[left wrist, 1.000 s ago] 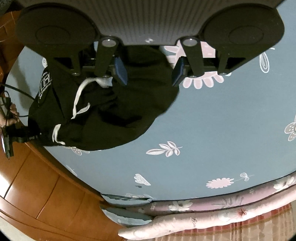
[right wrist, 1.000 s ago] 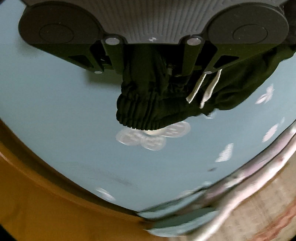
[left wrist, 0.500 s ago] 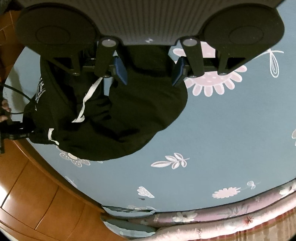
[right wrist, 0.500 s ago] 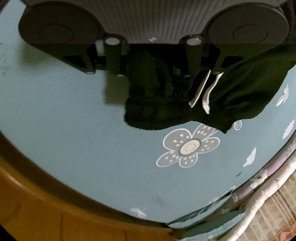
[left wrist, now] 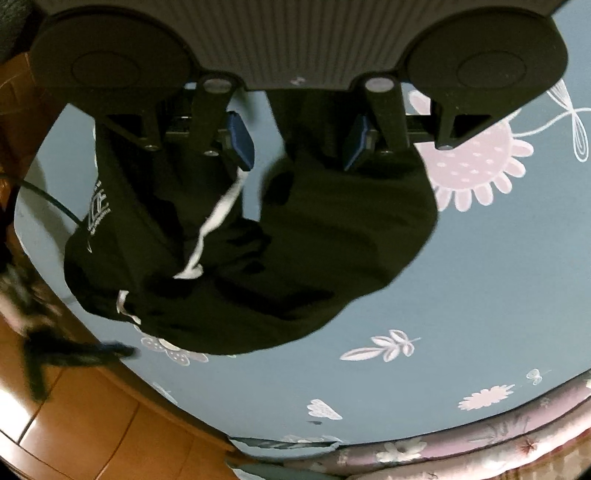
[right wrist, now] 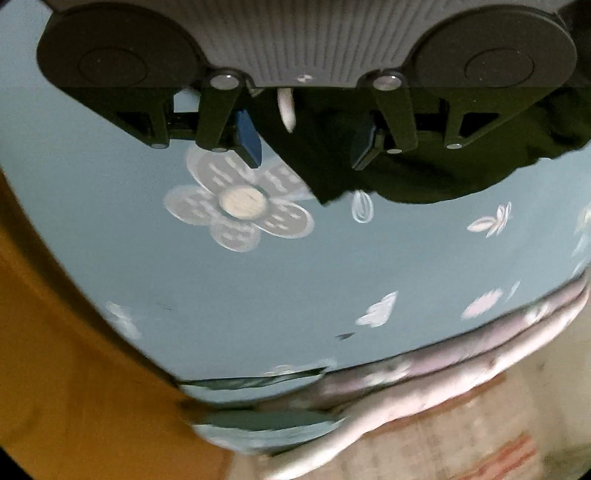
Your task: Fold clothes
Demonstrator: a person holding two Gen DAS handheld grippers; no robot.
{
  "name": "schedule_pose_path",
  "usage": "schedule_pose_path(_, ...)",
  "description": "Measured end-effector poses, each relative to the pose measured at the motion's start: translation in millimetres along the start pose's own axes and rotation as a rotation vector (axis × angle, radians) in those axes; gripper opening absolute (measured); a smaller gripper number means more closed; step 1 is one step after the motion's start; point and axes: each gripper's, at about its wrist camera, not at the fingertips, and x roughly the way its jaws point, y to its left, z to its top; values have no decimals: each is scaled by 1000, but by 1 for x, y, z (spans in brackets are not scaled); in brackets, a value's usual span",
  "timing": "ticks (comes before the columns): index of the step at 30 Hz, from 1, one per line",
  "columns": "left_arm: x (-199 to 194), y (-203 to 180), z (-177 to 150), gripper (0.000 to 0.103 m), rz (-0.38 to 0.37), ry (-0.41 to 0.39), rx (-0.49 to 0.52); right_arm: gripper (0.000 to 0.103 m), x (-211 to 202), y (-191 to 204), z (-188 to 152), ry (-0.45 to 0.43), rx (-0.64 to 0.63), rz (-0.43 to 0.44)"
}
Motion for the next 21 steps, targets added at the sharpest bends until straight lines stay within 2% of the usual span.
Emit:
schedule_pose_path(2, -1, -4, -5, 53, 6, 9, -9, 58, 34, 2, 10, 39, -36, 44)
schedule_pose_path(4, -2, -5, -11, 53, 13, 21, -24, 59, 63, 3, 15, 66, -75, 49)
schedule_pose_path(7, 0, -3, -21, 53, 31, 50, -51, 63, 88, 6, 15, 107, -132, 76)
schedule_pose_path(9, 1, -2, -28, 53, 46, 69, -67, 68, 101, 9, 13, 126, -174, 72)
schedule_pose_path(11, 2, 0, -33, 53, 52, 78, -80, 77, 106, 13, 7, 129, -211, 48)
schedule_pose_path(13, 3, 1, -35, 53, 52, 79, -92, 81, 114, 16, 0, 147, -221, 49)
schedule_pose_path(15, 5, 1, -34, 54, 49, 80, -98, 83, 114, 20, -6, 129, -222, 42)
schedule_pose_path(18, 9, -2, -32, 54, 45, 80, -102, 81, 110, 26, -8, 149, -242, 37)
schedule_pose_path(21, 7, -4, -28, 54, 45, 70, -95, 63, 109, 32, -5, 166, -241, 35)
